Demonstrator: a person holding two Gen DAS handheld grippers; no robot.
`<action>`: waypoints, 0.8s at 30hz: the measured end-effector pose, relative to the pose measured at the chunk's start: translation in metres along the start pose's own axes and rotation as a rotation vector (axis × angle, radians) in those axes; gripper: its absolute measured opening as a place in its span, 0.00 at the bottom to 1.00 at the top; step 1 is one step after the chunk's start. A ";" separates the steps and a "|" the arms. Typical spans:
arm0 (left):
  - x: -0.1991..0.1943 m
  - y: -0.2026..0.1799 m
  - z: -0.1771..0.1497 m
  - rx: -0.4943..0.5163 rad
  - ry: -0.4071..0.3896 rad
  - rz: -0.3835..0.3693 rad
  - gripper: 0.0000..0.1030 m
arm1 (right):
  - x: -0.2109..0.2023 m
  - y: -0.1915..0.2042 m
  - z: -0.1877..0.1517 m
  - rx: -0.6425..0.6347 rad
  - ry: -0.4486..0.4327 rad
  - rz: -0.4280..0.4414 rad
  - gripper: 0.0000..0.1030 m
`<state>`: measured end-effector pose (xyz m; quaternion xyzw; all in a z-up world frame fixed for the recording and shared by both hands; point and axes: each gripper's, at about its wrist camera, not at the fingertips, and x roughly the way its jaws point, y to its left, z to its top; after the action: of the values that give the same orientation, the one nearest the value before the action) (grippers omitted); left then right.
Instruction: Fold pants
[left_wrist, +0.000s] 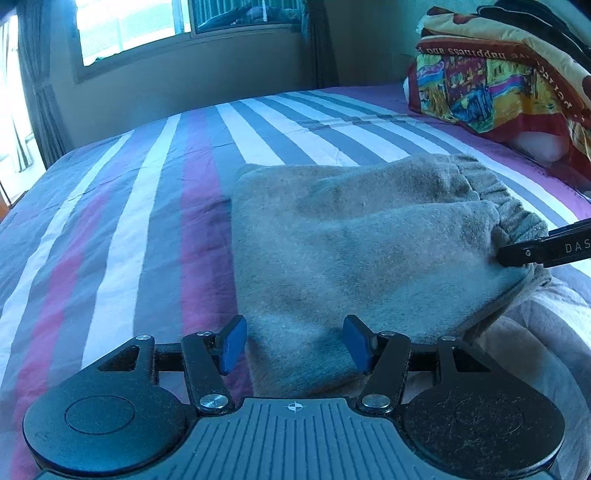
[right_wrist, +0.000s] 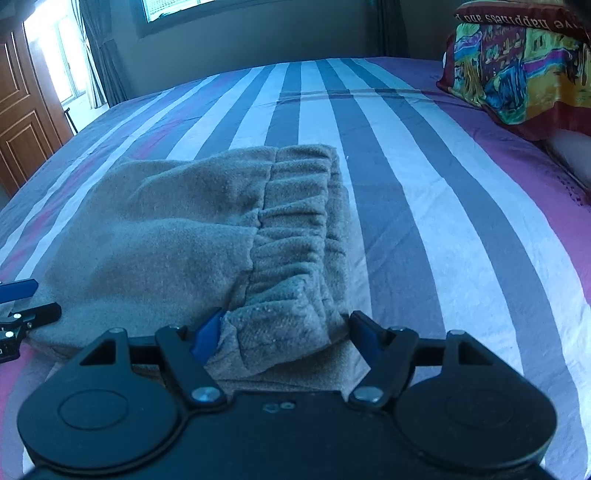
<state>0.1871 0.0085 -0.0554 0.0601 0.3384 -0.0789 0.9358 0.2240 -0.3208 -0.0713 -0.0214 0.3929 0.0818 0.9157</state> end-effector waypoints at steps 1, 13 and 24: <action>-0.003 0.001 -0.001 -0.002 -0.009 0.003 0.57 | -0.001 0.000 0.000 0.001 -0.002 -0.001 0.70; 0.000 0.011 -0.014 -0.064 0.004 -0.009 0.60 | -0.004 -0.008 -0.001 0.013 -0.022 0.018 0.70; 0.015 0.036 -0.030 -0.233 0.021 -0.088 0.73 | 0.004 -0.024 -0.010 0.110 -0.005 0.076 0.76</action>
<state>0.1863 0.0473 -0.0859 -0.0629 0.3573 -0.0793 0.9285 0.2234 -0.3453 -0.0814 0.0444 0.3949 0.0949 0.9127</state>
